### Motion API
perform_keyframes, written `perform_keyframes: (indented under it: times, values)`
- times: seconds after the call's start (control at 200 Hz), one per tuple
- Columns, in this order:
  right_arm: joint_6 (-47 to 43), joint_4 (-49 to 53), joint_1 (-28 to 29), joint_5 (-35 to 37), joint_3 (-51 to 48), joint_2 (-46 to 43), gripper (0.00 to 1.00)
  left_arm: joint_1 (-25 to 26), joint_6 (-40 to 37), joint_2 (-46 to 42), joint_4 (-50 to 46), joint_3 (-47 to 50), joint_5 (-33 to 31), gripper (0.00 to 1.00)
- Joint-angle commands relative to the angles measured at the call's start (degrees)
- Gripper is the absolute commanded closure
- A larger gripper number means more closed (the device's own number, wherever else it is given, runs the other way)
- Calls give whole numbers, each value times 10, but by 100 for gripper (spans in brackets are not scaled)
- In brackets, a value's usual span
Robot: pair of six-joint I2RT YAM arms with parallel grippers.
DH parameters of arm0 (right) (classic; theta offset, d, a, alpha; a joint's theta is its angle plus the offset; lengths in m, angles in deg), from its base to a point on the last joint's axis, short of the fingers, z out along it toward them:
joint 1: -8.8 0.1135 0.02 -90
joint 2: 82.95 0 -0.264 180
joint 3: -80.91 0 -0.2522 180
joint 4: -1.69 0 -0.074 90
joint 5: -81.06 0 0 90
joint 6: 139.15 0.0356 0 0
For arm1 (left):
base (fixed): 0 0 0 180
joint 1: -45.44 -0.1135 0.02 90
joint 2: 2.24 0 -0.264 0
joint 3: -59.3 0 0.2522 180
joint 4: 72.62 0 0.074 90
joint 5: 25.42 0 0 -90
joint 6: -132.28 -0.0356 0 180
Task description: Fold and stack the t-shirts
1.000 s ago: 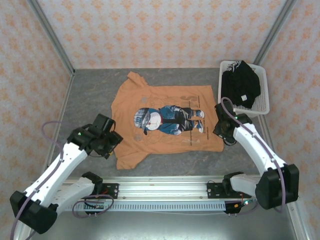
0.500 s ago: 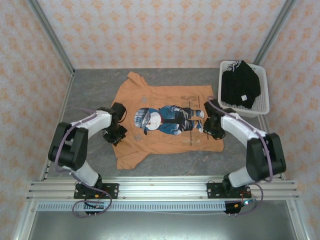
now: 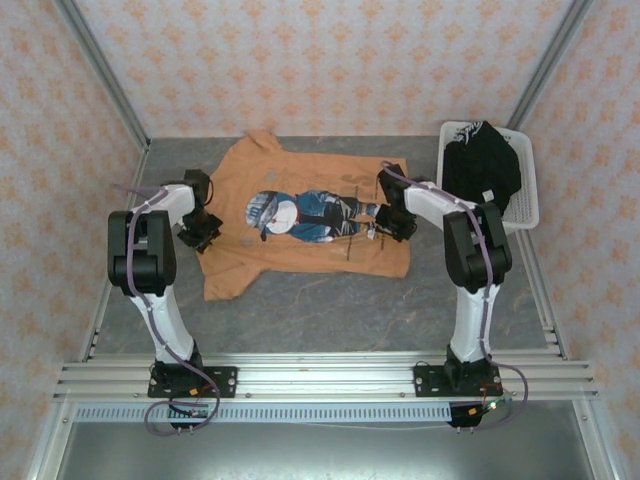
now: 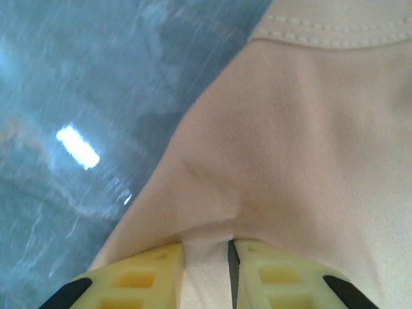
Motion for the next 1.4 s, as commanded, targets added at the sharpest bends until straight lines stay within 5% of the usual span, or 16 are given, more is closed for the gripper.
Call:
perform_keyframes:
  times: [0.0, 0.44, 0.686, 1.146, 1.391]
  values:
    - [-16, 28, -1, 13, 18, 25, 69, 4, -30, -17, -18, -10, -34, 73]
    - [-11, 21, 32, -7, -95, -50, 66, -11, 22, -206, -11, 316, 39, 76]
    - [7, 11, 58, 55, -155, -149, 66, -7, 80, -330, -54, 216, 41, 77]
    - [-24, -11, 62, 7, 21, -34, 64, 4, 63, 163, 16, -373, 18, 77]
    - [-19, 8, 62, -13, 77, 21, 64, -10, 50, 287, -62, -470, -3, 81]
